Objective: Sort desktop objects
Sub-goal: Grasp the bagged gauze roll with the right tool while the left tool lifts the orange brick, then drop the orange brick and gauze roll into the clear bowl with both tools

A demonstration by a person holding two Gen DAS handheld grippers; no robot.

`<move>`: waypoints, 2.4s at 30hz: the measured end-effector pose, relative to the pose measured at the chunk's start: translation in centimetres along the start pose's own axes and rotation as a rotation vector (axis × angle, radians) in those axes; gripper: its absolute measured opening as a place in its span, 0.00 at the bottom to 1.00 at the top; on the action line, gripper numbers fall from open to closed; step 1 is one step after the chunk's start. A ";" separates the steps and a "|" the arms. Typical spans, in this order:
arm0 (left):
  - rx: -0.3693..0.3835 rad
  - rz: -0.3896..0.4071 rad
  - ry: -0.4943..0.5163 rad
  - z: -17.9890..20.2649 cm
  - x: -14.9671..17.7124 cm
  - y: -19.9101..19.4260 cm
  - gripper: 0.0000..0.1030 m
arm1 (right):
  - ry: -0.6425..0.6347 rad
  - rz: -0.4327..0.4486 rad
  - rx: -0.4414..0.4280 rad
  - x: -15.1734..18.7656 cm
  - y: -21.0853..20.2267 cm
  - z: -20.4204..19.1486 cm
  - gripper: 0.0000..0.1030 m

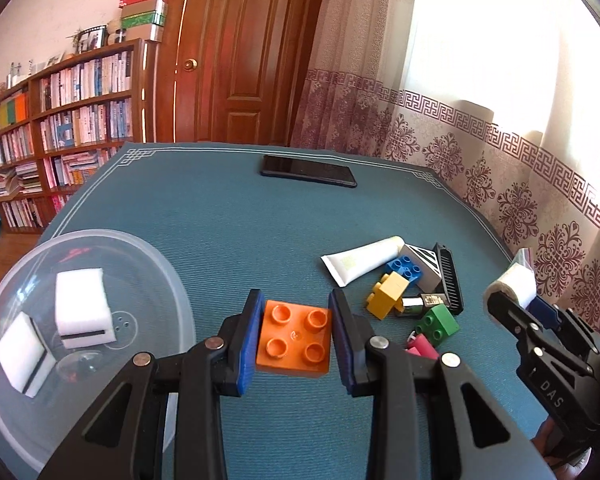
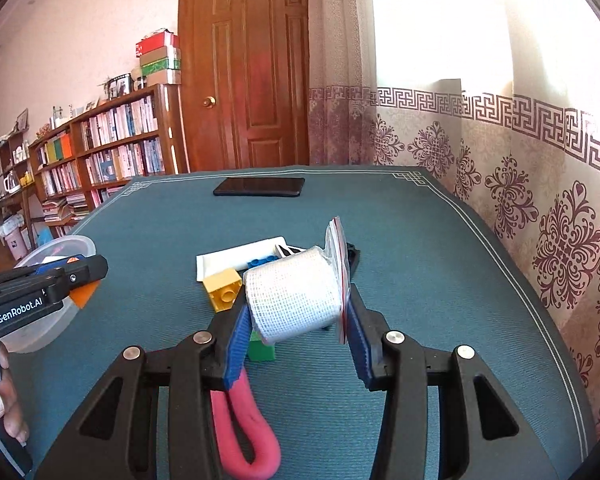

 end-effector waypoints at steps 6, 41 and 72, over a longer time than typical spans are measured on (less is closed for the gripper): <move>-0.099 0.008 -0.021 -3.5 1.1 -2.9 0.36 | 0.011 -0.065 -0.152 -0.6 0.1 -3.8 0.45; -0.333 0.051 -0.196 -14.2 4.8 -8.2 0.82 | -0.145 -0.346 -0.493 4.0 5.0 -20.3 0.57; -0.261 -0.008 -0.098 -8.5 5.0 -6.3 0.99 | 0.033 -0.161 -0.201 2.0 1.1 -6.2 0.68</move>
Point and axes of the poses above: each gripper's, at about its wrist camera, not at the fingertips, and y roughly the way its jaws point, z to its right, x to its underside, the point moved 1 cm from there along y, roughly the way its jaws point, and after that the axes turned 10 degrees about y, right-handed, at the moved point
